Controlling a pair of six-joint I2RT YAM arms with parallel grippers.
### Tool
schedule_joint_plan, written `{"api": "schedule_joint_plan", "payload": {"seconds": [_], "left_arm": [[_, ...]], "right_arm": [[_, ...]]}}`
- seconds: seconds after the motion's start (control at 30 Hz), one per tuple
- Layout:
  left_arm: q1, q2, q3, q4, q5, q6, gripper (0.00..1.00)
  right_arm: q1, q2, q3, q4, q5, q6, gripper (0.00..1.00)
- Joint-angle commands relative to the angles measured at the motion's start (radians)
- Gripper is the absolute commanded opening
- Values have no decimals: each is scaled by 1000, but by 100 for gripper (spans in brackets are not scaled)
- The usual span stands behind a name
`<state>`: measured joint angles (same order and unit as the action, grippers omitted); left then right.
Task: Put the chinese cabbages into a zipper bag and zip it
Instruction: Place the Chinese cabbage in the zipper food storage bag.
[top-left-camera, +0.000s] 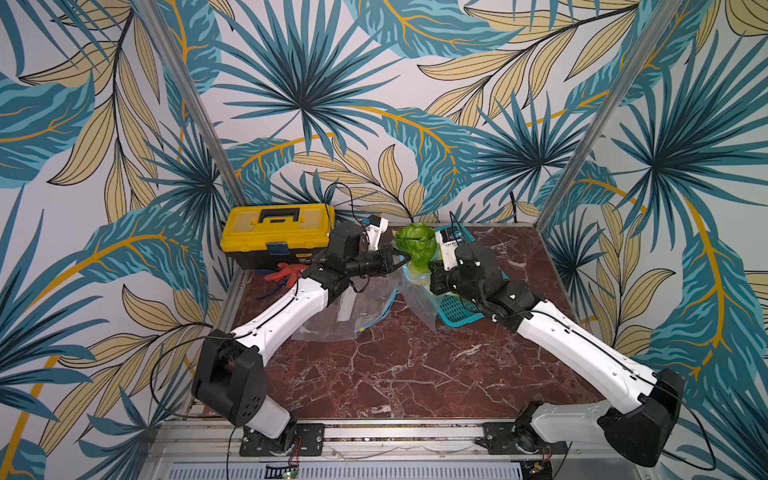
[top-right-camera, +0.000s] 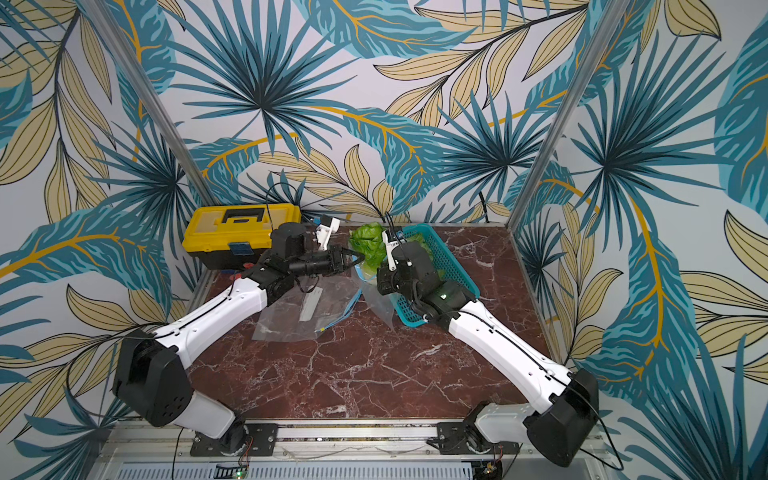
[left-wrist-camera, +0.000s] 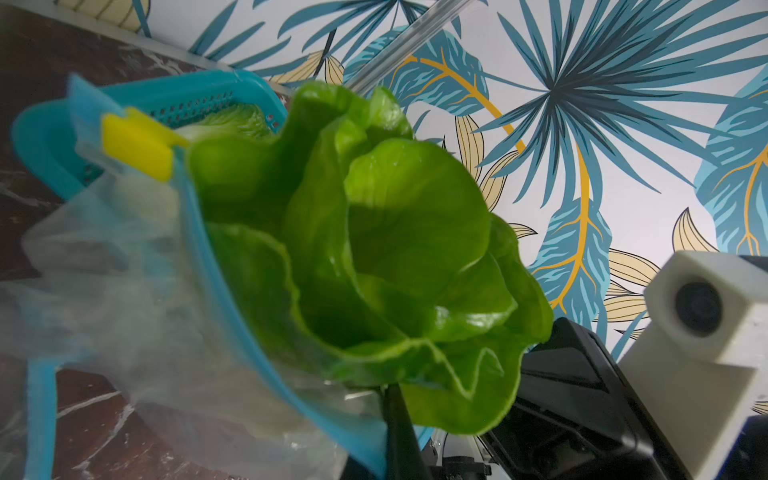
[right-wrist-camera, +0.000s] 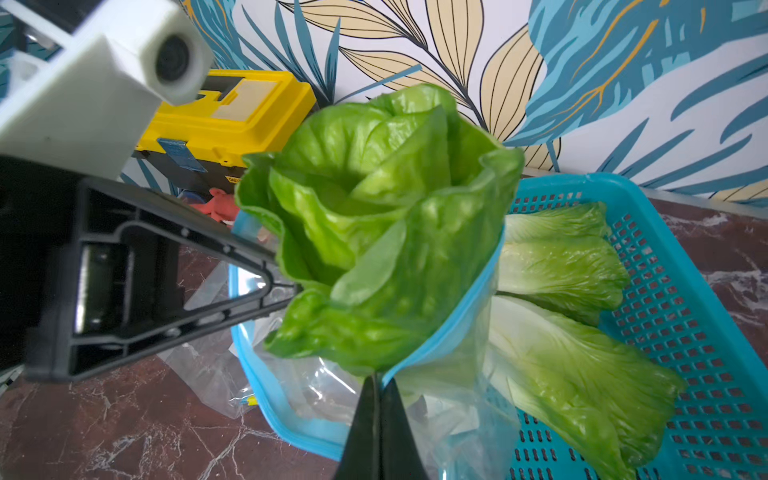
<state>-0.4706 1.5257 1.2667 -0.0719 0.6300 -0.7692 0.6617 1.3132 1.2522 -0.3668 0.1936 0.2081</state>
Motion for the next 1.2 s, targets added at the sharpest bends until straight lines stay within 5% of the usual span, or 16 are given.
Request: {"api": "schedule_joint_plan", "payload": {"seconds": [0.0,0.17,0.83,1.17], "left_arm": [[21,-5,68,-159,-68,111,3],[78,-62,36,-318,-237,142,2],[59,-47,209,-480,-231,123,0],[58,20,578,-626,-175,188,0]], "right_arm": [[6,-8,55,36,-21,-38,0],[11,-23,22,33,-16,-53,0],[-12,35,60,9,-121,131,0],[-27,31,113,-27,-329,401,0]]}}
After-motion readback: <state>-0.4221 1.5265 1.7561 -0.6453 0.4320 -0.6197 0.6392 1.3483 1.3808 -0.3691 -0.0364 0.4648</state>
